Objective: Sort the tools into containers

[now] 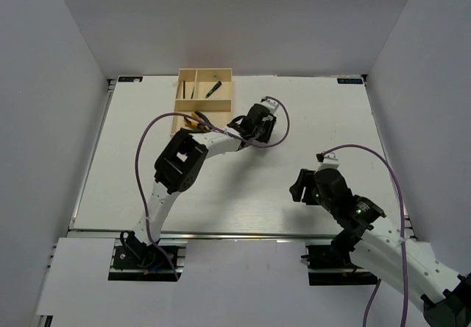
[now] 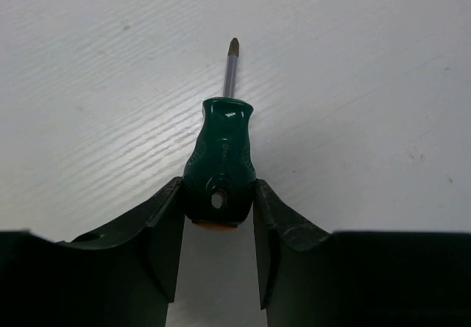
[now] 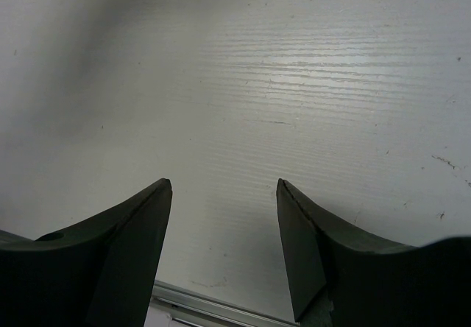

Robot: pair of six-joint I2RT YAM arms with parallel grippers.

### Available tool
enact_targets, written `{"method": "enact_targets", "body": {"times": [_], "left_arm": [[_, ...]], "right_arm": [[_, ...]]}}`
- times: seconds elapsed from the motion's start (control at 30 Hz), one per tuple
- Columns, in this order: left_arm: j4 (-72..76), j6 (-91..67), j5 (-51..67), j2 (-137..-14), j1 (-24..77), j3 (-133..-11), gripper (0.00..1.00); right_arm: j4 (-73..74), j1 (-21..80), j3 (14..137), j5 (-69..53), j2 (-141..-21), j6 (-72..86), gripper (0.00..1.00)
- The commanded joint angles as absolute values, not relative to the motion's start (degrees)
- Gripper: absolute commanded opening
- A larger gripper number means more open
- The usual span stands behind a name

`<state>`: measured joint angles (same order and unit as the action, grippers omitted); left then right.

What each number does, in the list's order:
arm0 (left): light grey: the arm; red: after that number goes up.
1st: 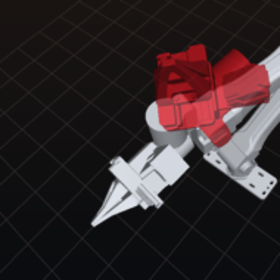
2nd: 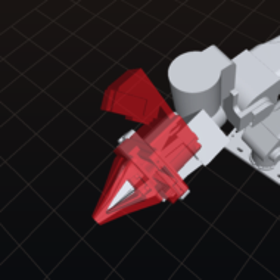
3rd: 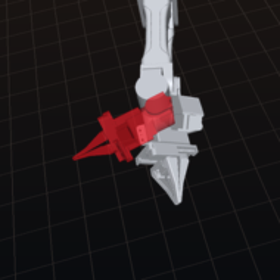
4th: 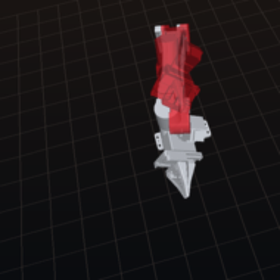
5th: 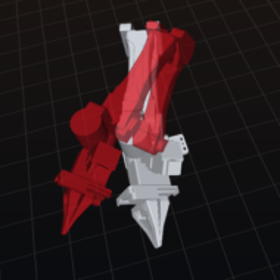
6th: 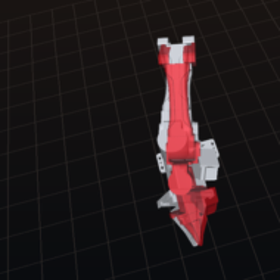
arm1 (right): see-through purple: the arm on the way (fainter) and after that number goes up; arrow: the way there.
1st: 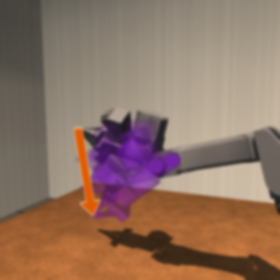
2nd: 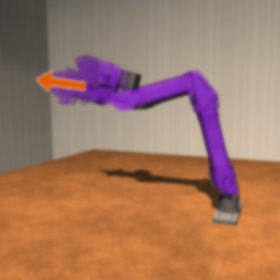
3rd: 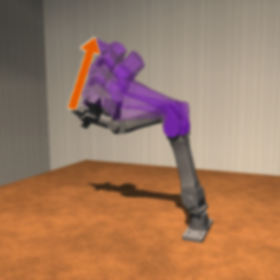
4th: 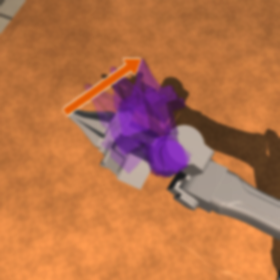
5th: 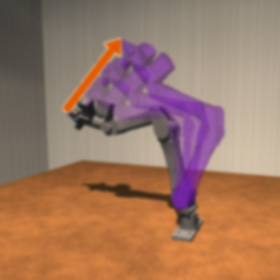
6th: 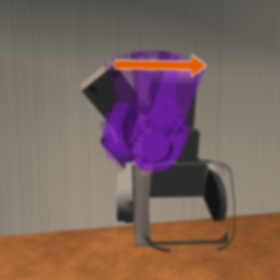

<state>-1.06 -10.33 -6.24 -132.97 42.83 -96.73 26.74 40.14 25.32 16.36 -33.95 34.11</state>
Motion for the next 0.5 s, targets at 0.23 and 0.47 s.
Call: {"method": "enact_targets", "body": {"times": [0.23,0.47], "left_arm": [[-4.56,-7.03,-10.55,-122.34,36.66,-104.04,0.00],[-7.47,-9.49,-9.05,-123.48,29.28,-109.68,0.00]], "right_arm": [[22.76,40.25,23.55,15.38,-34.10,33.49,0.65],[21.45,40.08,22.68,15.21,-33.84,32.96,0.66]]}}
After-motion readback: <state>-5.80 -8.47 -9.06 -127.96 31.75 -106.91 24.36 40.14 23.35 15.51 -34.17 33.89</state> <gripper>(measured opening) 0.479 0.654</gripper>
